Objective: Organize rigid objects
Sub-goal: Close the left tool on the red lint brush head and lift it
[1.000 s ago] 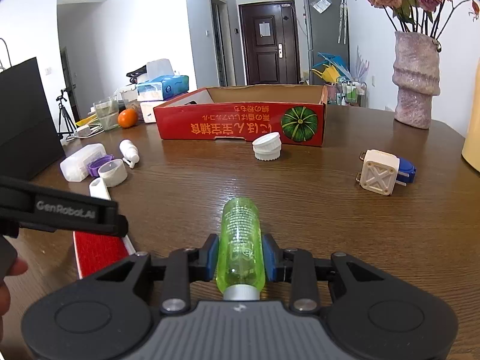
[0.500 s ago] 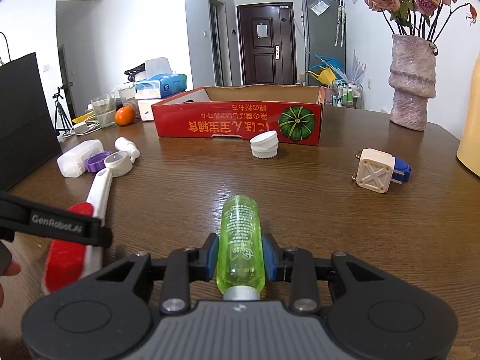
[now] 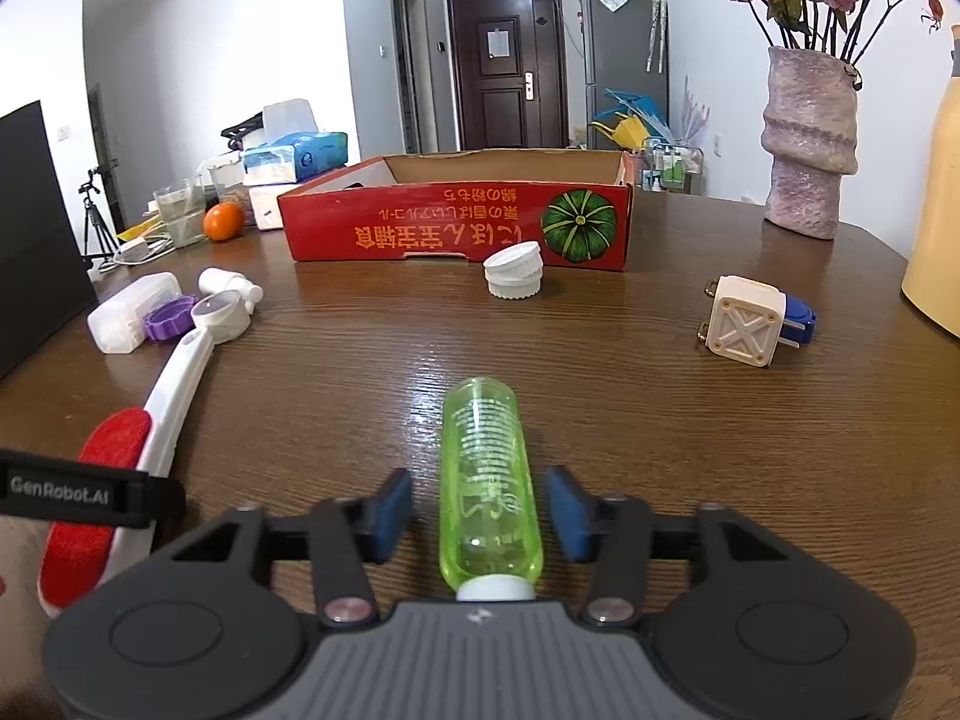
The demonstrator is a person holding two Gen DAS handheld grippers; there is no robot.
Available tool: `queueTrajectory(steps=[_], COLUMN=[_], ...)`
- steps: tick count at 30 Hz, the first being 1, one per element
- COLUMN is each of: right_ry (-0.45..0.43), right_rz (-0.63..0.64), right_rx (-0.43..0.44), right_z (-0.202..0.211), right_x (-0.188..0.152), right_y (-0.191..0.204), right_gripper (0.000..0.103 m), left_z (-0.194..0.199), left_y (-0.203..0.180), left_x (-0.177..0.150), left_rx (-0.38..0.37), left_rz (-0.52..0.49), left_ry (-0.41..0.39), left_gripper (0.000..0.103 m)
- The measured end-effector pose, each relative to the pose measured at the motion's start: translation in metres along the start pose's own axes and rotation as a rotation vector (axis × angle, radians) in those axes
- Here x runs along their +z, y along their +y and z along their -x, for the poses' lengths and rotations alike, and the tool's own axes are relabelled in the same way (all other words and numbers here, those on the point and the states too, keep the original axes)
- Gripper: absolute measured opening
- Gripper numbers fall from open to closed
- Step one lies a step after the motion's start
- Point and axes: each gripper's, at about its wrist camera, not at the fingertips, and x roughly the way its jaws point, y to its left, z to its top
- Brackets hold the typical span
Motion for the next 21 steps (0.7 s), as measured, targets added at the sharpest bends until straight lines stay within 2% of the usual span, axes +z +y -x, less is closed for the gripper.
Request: queueTrajectory(steps=[2, 3, 5, 7, 14, 16, 19, 21], right_ry=[0.008, 0.011, 0.013, 0.013, 0.010, 0.006, -0.003, -0.009], right_rz=[0.001, 0.003, 0.004, -0.003, -0.018, -0.025, -0.035, -0.040], right_rx=[0.002, 0.000, -0.012, -0.019, -0.031, -0.041, -0.051, -0.055], right_z=[-0.003, -0.003, -0.004, -0.004, -0.004, -0.003, -0.001, 0.000], right_x=[0.001, 0.001, 0.001, 0.001, 0.000, 0.001, 0.000, 0.000], right_y=[0.002, 0.003, 0.004, 0.004, 0.002, 0.001, 0.000, 0.000], right_gripper=[0.076, 0.077, 0.079, 0.080, 0.078, 0.073, 0.056, 0.037], left_z=[0.002, 0.003, 0.004, 0.006, 0.010, 0.010, 0.010, 0.010], left_y=[0.000, 0.000, 0.002, 0.003, 0.011, 0.013, 0.015, 0.017], left_x=[-0.001, -0.001, -0.001, -0.001, -0.002, -0.002, -0.002, -0.001], left_rx=[-0.001, -0.003, -0.007, -0.015, -0.038, -0.046, -0.058, -0.067], left_rz=[-0.006, -0.003, 0.000, 0.000, 0.004, 0.004, 0.002, 0.000], left_ry=[-0.008, -0.011, -0.015, -0.022, -0.032, -0.033, -0.035, -0.036], left_gripper=[0.089, 0.086, 0.082, 0.073, 0.063, 0.062, 0.061, 0.060])
